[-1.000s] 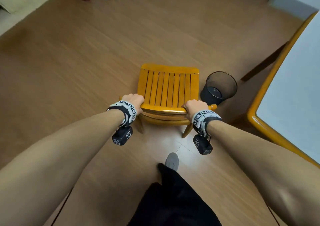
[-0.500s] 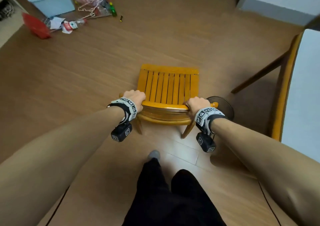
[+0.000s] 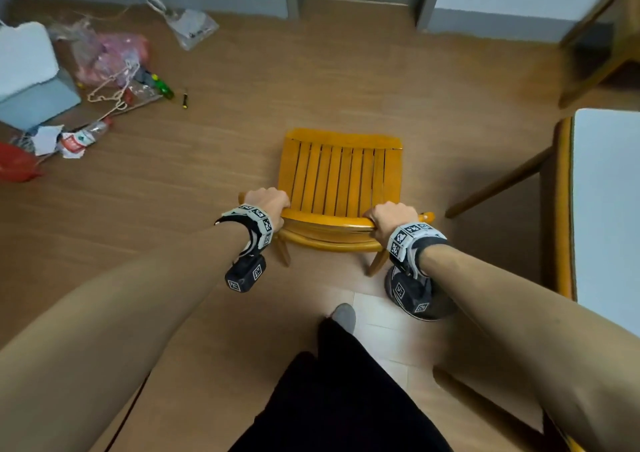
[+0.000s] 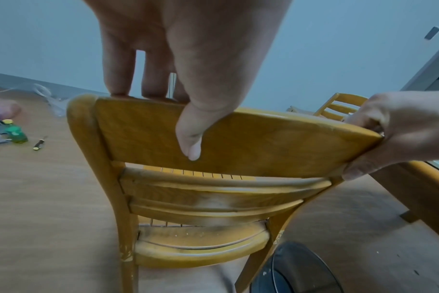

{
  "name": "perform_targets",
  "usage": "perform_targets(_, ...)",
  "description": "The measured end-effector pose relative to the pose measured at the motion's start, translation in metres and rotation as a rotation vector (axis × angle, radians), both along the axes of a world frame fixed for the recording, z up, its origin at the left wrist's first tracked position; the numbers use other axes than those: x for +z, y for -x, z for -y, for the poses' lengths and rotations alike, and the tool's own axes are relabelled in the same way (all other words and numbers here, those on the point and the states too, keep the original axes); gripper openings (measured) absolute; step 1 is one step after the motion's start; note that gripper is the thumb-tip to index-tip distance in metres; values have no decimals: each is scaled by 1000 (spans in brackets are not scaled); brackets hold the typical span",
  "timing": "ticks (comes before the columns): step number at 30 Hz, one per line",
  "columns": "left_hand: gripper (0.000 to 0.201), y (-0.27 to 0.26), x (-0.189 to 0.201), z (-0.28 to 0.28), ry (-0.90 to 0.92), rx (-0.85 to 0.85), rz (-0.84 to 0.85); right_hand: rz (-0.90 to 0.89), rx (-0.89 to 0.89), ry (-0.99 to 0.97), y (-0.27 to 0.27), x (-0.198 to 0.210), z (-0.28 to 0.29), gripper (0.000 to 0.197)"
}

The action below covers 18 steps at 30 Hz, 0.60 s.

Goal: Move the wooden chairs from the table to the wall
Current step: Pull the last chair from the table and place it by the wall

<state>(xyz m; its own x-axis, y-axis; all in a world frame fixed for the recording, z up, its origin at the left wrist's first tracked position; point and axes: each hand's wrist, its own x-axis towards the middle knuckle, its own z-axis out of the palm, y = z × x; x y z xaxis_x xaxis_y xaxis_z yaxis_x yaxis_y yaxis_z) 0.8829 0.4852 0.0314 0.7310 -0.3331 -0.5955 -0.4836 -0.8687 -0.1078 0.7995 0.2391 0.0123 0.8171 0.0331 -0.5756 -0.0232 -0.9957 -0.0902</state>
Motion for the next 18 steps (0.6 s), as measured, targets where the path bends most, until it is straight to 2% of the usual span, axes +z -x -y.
perform_targets(8, 23, -154, 12, 100, 9, -104, 58, 9, -125, 2, -134, 19, 89, 16)
perform_targets(12, 21, -240, 15, 151, 6, -185, 64, 1, -207, 8, -203, 23, 128, 12)
perform_targets(18, 25, -375, 18, 236, 96, -229, 59, -35, -324, -12, -312, 35, 198, 19)
